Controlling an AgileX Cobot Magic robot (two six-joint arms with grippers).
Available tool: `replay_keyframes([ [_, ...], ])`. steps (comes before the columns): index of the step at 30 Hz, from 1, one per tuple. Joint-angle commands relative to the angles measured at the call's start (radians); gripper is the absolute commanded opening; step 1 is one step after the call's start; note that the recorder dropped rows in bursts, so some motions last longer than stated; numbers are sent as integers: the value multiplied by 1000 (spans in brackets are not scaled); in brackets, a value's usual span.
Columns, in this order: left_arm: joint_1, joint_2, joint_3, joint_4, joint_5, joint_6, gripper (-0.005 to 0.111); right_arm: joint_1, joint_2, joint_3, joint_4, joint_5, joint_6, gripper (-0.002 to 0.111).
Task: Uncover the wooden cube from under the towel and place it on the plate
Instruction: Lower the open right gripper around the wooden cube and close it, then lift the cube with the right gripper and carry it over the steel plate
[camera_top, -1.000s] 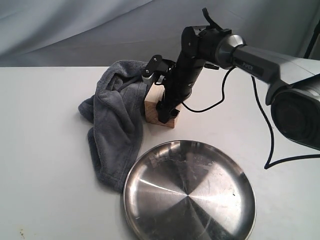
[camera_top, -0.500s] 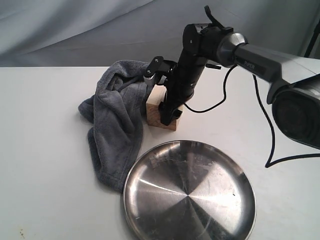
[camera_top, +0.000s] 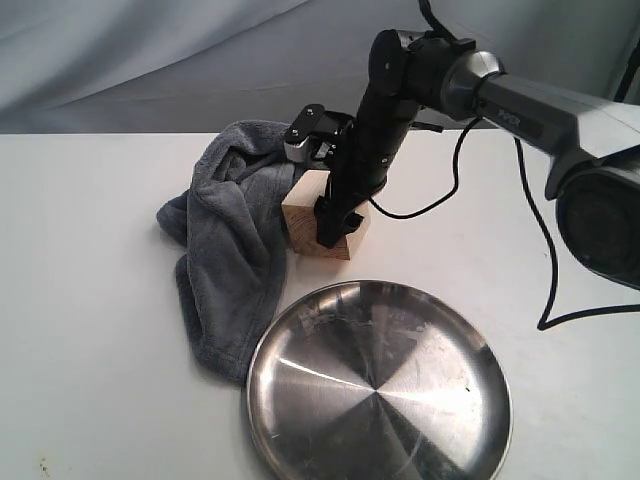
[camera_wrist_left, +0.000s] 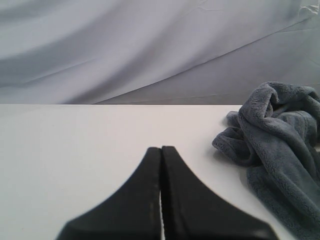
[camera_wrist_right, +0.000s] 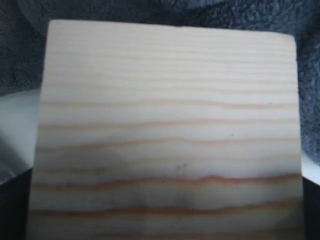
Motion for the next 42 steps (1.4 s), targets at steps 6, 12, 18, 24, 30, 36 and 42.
replay_keyframes([
  [6, 3, -3, 4, 2, -6, 1, 0, -1, -60, 0, 17, 14, -15, 0],
  [12, 3, -3, 4, 2, -6, 1, 0, -1, -60, 0, 17, 36, -21, 0],
  [18, 3, -3, 4, 2, -6, 1, 0, -1, -81, 0, 24, 36, -23, 0],
  [24, 3, -3, 4, 2, -6, 1, 0, -1, -149, 0, 47, 36, -34, 0],
  [30, 3, -3, 4, 2, -6, 1, 0, -1, -201, 2, 112, 36, -67, 0],
  [36, 3, -3, 4, 2, -6, 1, 0, -1, -244, 2, 174, 36, -107, 0],
  [42, 3, -3, 4, 2, -6, 1, 0, -1, -298, 32, 172, 36, -111, 0],
])
